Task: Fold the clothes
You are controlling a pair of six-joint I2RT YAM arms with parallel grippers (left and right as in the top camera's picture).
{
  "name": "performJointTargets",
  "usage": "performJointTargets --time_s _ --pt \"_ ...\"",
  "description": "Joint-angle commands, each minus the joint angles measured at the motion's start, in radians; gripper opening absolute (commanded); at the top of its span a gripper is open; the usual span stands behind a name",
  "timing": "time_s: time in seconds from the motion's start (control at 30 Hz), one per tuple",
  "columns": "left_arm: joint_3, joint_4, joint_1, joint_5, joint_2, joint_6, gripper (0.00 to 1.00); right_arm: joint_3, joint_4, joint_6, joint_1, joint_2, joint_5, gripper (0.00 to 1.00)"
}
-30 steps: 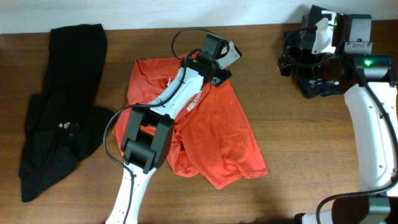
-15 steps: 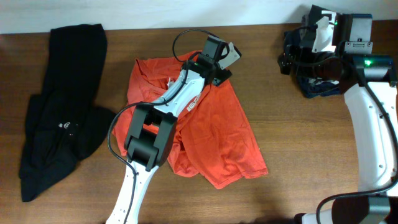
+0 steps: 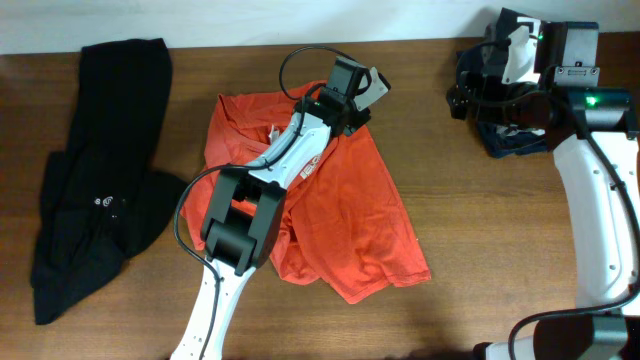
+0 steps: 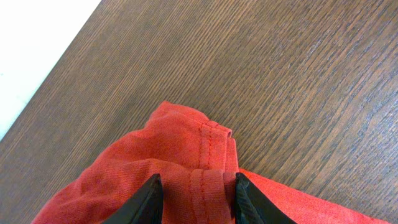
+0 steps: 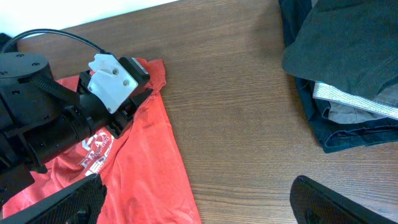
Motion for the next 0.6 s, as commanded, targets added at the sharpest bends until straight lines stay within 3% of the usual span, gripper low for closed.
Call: performJointTargets --time_s 0.0,0.13,0.23,0.4,0.57 --pt "0.008 0.008 -0.005 -0.003 0.022 -0.002 0.37 0.000 0.003 0.004 -0.006 0.000 -0.005 0.99" --pt "0.008 0.016 -0.005 -0.003 0.022 -0.002 0.11 0.000 0.003 0.005 -0.006 0.000 -0.005 0.99" --pt "0.008 0.016 -0.005 -0.003 0.022 -0.003 0.02 0.000 0.000 0.004 -0.006 0.000 -0.005 0.99" --pt "0.009 0.018 -0.005 -0.015 0.014 -0.008 0.01 0.000 -0.009 0.004 -0.006 0.000 -0.005 1.00" --pt "0.021 0.001 0.001 -0.210 -0.068 -0.105 0.01 0.000 -0.030 0.004 -0.006 0.000 -0.002 0.99"
